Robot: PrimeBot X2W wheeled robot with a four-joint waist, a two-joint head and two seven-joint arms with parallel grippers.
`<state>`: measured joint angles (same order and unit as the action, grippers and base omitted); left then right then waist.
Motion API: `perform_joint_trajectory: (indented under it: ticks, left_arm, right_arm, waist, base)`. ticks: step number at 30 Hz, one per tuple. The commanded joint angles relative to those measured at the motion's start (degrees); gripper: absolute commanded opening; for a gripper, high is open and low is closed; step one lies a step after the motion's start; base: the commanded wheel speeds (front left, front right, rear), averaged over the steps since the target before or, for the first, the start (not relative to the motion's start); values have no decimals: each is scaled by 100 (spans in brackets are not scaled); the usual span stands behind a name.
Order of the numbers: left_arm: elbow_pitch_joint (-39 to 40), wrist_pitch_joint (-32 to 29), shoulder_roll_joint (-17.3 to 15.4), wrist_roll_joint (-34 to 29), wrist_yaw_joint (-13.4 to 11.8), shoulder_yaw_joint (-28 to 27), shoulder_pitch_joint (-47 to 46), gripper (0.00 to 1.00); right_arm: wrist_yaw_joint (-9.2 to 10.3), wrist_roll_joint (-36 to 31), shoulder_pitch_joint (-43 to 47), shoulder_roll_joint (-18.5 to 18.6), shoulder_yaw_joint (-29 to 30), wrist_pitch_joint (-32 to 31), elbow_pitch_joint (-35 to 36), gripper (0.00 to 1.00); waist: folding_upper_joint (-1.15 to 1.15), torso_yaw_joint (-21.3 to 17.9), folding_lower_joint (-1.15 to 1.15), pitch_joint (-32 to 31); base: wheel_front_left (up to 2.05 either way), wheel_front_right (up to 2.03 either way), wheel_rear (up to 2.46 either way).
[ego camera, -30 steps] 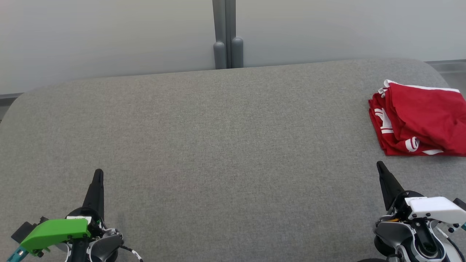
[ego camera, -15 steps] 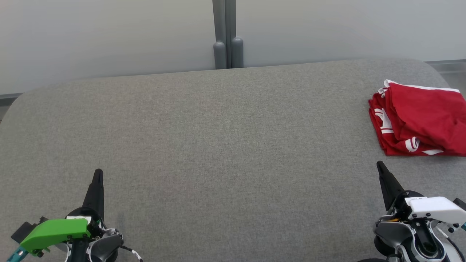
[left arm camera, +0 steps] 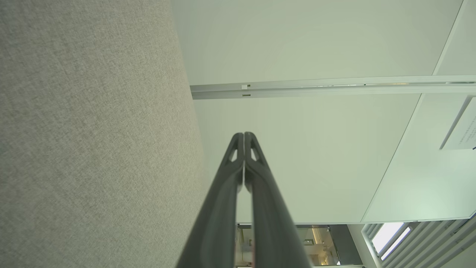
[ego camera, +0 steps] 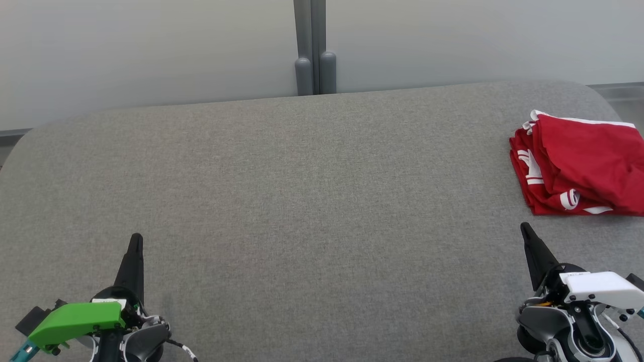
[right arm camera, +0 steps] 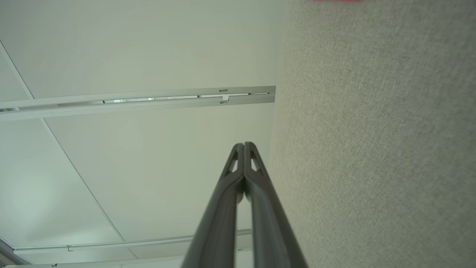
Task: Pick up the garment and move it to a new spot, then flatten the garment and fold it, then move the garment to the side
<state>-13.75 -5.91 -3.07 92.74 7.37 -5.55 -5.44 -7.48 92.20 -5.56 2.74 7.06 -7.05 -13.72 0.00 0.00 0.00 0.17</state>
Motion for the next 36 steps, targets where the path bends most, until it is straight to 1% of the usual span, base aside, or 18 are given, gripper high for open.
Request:
perform_joint_trajectory:
  ticks: [1,36]
  left_arm:
    - [7,-10,-2,-3,22,-26,-101,0]
    - [8,-25,8,-24,22,-41,-102,0]
  right_arm:
    - [-2,37,-54,26,15,-12,22,0]
    - [-2,37,-54,26,14,-11,22,0]
  waist:
    - [0,0,0,0]
    - [0,0,0,0]
  base:
    - [0,0,0]
    - [0,0,0]
